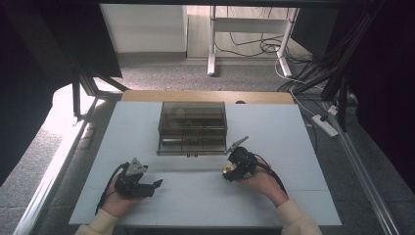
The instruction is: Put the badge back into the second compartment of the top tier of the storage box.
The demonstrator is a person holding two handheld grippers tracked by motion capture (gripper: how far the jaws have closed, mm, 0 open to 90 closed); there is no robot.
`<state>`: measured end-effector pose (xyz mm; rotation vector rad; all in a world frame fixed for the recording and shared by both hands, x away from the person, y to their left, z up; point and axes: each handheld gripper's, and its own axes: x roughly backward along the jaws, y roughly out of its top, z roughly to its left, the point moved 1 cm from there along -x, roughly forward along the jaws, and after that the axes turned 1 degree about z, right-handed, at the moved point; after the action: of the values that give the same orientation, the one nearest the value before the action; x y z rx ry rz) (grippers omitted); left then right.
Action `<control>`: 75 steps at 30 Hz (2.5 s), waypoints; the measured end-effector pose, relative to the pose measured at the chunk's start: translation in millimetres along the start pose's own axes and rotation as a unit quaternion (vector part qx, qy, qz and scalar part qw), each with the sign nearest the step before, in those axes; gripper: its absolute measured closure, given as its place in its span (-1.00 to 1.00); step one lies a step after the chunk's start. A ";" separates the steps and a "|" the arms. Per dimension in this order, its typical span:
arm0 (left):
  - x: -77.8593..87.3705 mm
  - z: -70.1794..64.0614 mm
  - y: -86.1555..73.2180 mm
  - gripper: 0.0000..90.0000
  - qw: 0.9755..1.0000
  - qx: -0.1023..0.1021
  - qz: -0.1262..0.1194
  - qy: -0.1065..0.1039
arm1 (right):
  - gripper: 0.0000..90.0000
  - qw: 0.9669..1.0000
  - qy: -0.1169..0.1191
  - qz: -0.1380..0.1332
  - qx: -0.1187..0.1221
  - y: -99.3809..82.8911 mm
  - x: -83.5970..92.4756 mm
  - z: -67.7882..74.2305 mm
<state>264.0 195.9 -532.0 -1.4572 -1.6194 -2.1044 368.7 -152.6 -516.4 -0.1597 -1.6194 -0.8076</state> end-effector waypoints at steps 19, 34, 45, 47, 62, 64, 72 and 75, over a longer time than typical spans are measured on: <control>-0.6 -0.8 0.3 -0.47 1.000 0.001 0.000 -0.001 | 0.04 1.000 -0.025 0.010 -0.010 4.0 0.6 7.2; 0.2 0.9 -0.2 -0.47 1.000 0.001 -0.001 0.000 | 0.04 1.000 0.005 0.001 0.004 -0.4 4.7 0.0; 0.7 1.5 -0.3 -0.47 1.000 0.001 -0.001 0.001 | 0.04 0.999 0.013 -0.030 -0.010 -4.8 22.3 -11.0; 0.8 1.5 -0.3 -0.47 1.000 0.002 -0.002 0.001 | 0.04 0.999 0.012 -0.040 -0.011 -5.4 28.5 -13.5; 0.9 1.4 -0.1 -0.47 1.000 0.001 -0.002 0.002 | 0.04 0.989 0.016 -0.140 -0.043 -6.4 67.9 -25.2; 1.1 1.3 -0.1 -0.47 1.000 0.001 -0.003 0.002 | 0.04 0.988 0.015 -0.148 -0.043 -6.0 69.7 -24.5; 1.7 1.4 0.1 -0.47 1.000 0.001 -0.005 0.004 | 0.04 0.983 0.017 -0.182 -0.037 -4.5 76.9 -22.0; 2.0 1.4 0.1 -0.47 1.000 0.002 -0.006 0.004 | 0.04 0.980 0.018 -0.194 -0.035 -4.1 78.8 -21.5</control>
<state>263.9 197.8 -530.5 -1.4386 -1.6320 -2.1108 365.6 -194.4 -446.1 0.1260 -1.6097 -1.1602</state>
